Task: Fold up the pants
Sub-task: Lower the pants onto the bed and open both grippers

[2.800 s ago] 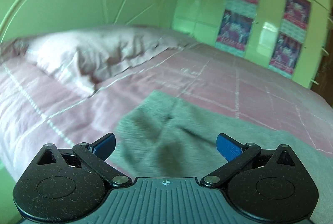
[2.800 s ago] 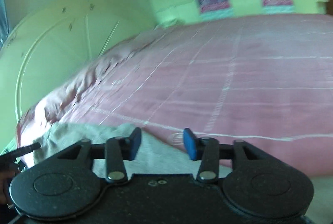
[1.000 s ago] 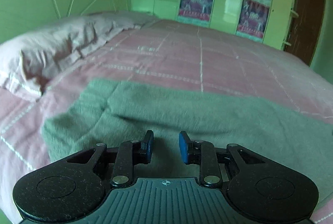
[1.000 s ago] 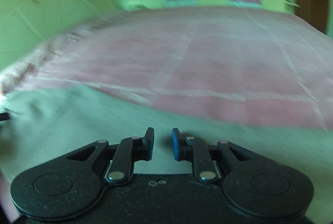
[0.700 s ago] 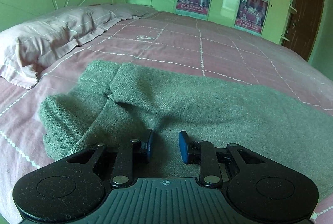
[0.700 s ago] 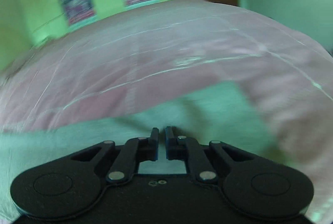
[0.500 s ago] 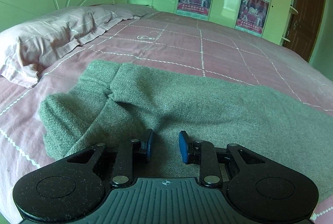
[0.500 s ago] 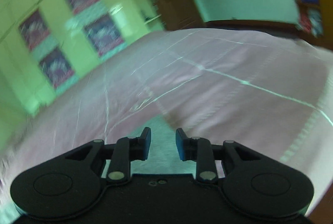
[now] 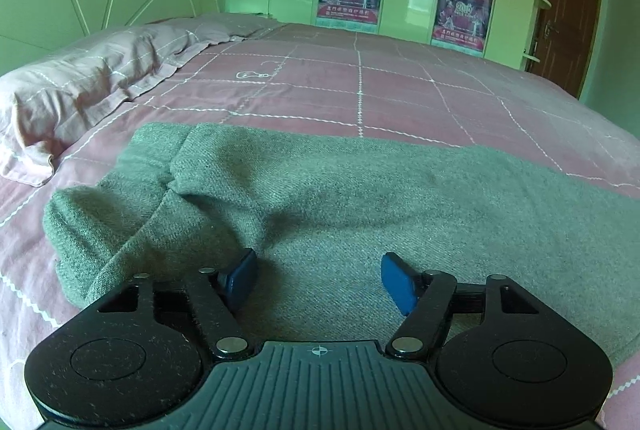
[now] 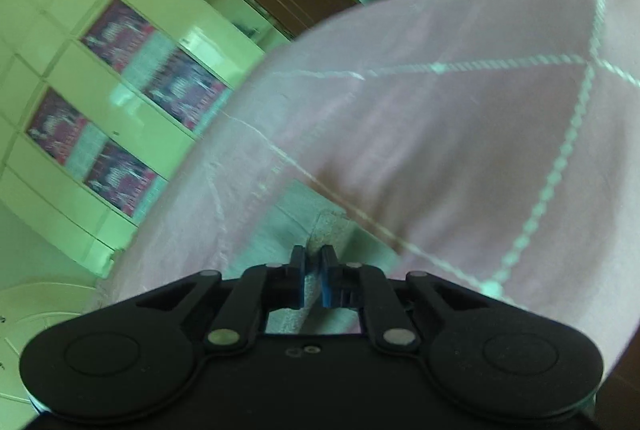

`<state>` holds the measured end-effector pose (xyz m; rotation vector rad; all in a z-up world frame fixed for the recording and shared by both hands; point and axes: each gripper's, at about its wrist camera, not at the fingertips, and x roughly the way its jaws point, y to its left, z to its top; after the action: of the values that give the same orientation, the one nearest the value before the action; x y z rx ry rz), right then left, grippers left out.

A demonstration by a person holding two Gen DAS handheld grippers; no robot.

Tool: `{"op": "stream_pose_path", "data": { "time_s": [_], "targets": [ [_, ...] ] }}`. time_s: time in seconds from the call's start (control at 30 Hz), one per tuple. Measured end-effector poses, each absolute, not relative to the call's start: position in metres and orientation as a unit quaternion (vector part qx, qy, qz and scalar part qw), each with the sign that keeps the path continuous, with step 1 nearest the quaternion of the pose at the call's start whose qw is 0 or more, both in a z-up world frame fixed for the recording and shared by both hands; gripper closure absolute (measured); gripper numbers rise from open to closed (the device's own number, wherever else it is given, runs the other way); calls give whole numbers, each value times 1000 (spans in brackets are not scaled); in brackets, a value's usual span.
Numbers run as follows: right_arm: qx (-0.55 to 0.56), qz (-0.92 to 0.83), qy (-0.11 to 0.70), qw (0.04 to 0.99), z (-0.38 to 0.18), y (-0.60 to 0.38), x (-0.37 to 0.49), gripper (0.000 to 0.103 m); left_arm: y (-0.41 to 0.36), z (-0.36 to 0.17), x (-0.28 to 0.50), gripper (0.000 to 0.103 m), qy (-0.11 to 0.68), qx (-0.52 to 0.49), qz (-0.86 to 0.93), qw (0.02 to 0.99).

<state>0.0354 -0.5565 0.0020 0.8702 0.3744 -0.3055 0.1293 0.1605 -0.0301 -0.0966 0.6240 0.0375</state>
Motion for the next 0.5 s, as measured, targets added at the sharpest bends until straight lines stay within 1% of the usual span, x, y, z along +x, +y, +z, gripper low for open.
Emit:
{"op": "stream_pose_path", "data": {
  "time_s": [0.1, 0.13, 0.2, 0.27, 0.33, 0.37, 0.43, 0.47, 0.5],
  "targets": [
    [409, -178, 231, 865, -9, -561, 44, 103, 160, -30, 128, 33, 306, -46, 18, 951],
    [414, -182, 236, 860, -12, -563, 42, 100, 160, -30, 128, 33, 306, -45, 18, 951],
    [424, -183, 210, 862, -9, -561, 26, 90, 160, -30, 128, 33, 306, -44, 17, 951],
    [427, -185, 185, 866, -5, -558, 10, 74, 160, -30, 127, 32, 305, -44, 17, 951],
    [455, -171, 201, 850, -15, -561, 11, 70, 158, -31, 127, 30, 304, -43, 17, 952],
    [473, -161, 213, 840, -21, -563, 14, 69, 157, -32, 127, 27, 303, -40, 17, 952],
    [488, -150, 220, 831, -31, -564, 19, 69, 153, -32, 127, 24, 303, -35, 17, 952],
    [485, -146, 220, 834, -35, -563, 23, 71, 152, -31, 127, 24, 302, -36, 20, 952],
    [479, -146, 221, 837, -37, -562, 27, 79, 150, -29, 125, 24, 301, -42, 26, 952]
  ]
}}
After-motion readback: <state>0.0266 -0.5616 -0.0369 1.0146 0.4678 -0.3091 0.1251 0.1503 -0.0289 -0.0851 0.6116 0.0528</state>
